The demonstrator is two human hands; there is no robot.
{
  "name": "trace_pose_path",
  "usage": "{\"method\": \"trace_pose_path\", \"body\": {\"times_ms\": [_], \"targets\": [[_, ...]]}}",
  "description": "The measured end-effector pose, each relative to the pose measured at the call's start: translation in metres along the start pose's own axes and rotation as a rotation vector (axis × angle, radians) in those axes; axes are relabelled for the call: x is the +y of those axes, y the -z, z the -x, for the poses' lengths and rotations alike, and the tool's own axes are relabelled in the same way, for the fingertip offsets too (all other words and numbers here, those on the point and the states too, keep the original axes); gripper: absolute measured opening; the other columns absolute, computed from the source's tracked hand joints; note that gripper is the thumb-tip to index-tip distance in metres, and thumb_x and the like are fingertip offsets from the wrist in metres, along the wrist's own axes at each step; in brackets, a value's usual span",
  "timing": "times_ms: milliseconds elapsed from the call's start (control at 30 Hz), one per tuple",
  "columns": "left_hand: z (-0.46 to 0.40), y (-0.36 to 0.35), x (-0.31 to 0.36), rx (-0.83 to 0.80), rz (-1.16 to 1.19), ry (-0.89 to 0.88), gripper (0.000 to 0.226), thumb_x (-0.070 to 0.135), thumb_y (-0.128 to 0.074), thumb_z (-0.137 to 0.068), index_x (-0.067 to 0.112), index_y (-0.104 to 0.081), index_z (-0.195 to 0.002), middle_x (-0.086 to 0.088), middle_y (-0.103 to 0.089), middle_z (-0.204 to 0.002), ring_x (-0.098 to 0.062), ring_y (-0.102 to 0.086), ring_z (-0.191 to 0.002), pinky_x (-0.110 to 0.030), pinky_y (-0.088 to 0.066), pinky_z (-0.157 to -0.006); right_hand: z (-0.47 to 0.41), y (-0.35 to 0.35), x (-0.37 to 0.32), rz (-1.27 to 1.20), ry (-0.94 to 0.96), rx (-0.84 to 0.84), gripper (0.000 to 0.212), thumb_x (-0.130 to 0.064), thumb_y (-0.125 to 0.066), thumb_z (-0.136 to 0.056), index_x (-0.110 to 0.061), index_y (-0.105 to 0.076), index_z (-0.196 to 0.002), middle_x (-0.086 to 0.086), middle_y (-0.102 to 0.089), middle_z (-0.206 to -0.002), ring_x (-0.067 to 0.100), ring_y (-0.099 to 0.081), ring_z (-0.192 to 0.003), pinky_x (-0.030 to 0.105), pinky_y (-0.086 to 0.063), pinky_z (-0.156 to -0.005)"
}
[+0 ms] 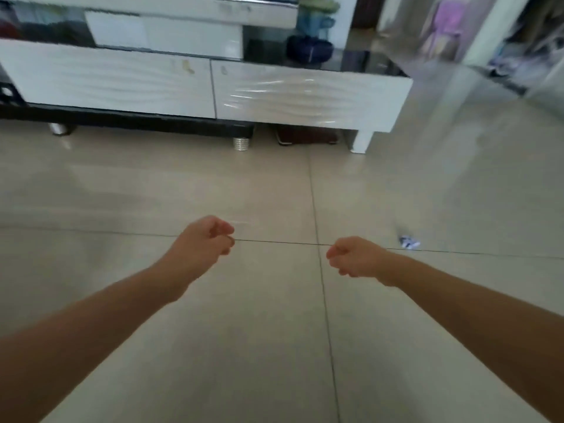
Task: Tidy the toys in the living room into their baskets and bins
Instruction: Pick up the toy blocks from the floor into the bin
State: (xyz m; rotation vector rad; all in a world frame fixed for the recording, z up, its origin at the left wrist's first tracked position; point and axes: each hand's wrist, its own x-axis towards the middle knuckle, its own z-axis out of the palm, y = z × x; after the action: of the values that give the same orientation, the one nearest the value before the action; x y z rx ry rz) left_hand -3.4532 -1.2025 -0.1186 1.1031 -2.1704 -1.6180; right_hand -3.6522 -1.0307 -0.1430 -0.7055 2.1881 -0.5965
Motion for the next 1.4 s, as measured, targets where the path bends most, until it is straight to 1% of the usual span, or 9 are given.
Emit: {"method": "trace_pose_path", "body": {"times_ms": [133, 233, 333, 467, 767, 933, 1133, 1233, 1400], "targets": [[-0.026, -0.118, 0.015, -0.428, -0.489, -0.06, 0.019, 0.019, -0.051, -0.091, 0.019, -0.053, -0.11, -0.002, -0.056, -0.108, -0.017, -0.054, -0.093, -0.024, -0.043, -0.074, 0.006, 0.062, 0.096, -0.117, -0.178, 0.239, 0.014, -0.006, -0.05, -0.089, -0.014, -0.061, -0.087, 0.008, -0.059, -0.089, 0.016, -0.053, -0.071, 0.021, -0.038, -0.059], [-0.039, -0.204, 0.012, -0.643, -0.791, -0.125, 0.048, 0.034, -0.05, -0.092, 0.019, -0.037, -0.136, -0.004, -0.04, -0.137, -0.022, -0.044, -0.122, -0.032, -0.037, -0.102, 0.005, 0.078, 0.147, -0.093, -0.252, 0.329, 0.02, -0.004, -0.049, -0.088, -0.014, -0.063, -0.097, 0.011, -0.062, -0.109, 0.021, -0.055, -0.088, 0.024, -0.04, -0.073], [-0.042, -0.273, 0.006, -0.656, -0.914, -0.059, 0.076, 0.043, -0.055, -0.088, 0.028, -0.01, -0.148, -0.007, -0.009, -0.155, -0.03, -0.014, -0.142, -0.05, -0.02, -0.113, -0.003, 0.08, 0.177, -0.052, -0.27, 0.407, 0.024, -0.007, -0.048, -0.088, -0.011, -0.065, -0.105, 0.009, -0.061, -0.12, 0.022, -0.057, -0.103, 0.02, -0.037, -0.08], [-0.035, -0.339, -0.005, -0.635, -1.187, -0.005, 0.102, 0.043, -0.068, -0.079, 0.037, 0.008, -0.147, -0.018, 0.019, -0.154, -0.047, 0.007, -0.14, -0.059, -0.018, -0.109, -0.035, 0.09, 0.207, 0.014, -0.274, 0.453, 0.03, -0.01, -0.043, -0.091, -0.015, -0.061, -0.115, 0.004, -0.057, -0.126, 0.022, -0.051, -0.118, 0.021, -0.037, -0.092], [-0.039, -0.356, -0.017, -0.63, -1.338, -0.007, 0.106, 0.041, -0.069, -0.078, 0.036, 0.012, -0.146, -0.026, 0.018, -0.151, -0.054, 0.005, -0.137, -0.058, -0.024, -0.107, -0.126, 0.099, 0.208, 0.261, -0.117, 0.379, 0.059, -0.015, -0.047, -0.091, -0.028, -0.026, -0.144, 0.003, -0.007, -0.156, 0.021, -0.008, -0.144, 0.036, -0.014, -0.114], [-0.041, -0.355, -0.018, -0.632, -1.358, -0.001, 0.104, 0.042, -0.068, -0.078, 0.038, 0.011, -0.146, -0.026, 0.017, -0.151, -0.052, 0.005, -0.138, -0.057, -0.023, -0.107, -0.122, 0.084, 0.226, 0.349, -0.039, 0.456, 0.027, -0.012, -0.042, -0.094, -0.017, -0.055, -0.117, 0.008, -0.045, -0.126, 0.03, -0.032, -0.122, 0.034, -0.033, -0.095], [-0.033, -0.344, -0.014, -0.574, -1.418, -0.019, 0.099, 0.047, -0.065, -0.077, 0.039, 0.006, -0.146, -0.025, 0.006, -0.15, -0.046, -0.009, -0.137, -0.048, -0.032, -0.106, -0.016, 0.073, 0.264, -0.39, -0.073, 0.669, 0.024, -0.002, -0.05, -0.084, -0.012, -0.067, -0.098, 0.002, -0.06, -0.094, 0.016, -0.054, -0.084, 0.014, -0.039, -0.075], [-0.018, -0.359, -0.003, -0.538, -1.579, -0.265, 0.091, 0.05, -0.056, -0.084, 0.032, 0.007, -0.148, -0.02, -0.002, -0.152, -0.035, -0.007, -0.142, -0.048, -0.024, -0.11, 0.059, 0.082, 0.302, -0.852, -0.198, 0.792, 0.021, -0.001, -0.049, -0.084, -0.016, -0.064, -0.083, 0.002, -0.054, -0.072, 0.014, -0.047, -0.062, 0.018, -0.039, -0.056], [0.056, -0.467, 0.038, -0.742, -1.221, -0.722, 0.071, 0.041, -0.047, -0.092, 0.028, -0.007, -0.149, -0.007, -0.01, -0.157, -0.024, -0.006, -0.146, -0.044, -0.012, -0.114, 0.193, 0.086, 0.388, -1.178, -0.46, 1.165, 0.025, 0.0, -0.042, -0.086, -0.011, -0.058, -0.069, 0.004, -0.045, -0.056, 0.016, -0.042, -0.049, 0.018, -0.033, -0.043]]}}
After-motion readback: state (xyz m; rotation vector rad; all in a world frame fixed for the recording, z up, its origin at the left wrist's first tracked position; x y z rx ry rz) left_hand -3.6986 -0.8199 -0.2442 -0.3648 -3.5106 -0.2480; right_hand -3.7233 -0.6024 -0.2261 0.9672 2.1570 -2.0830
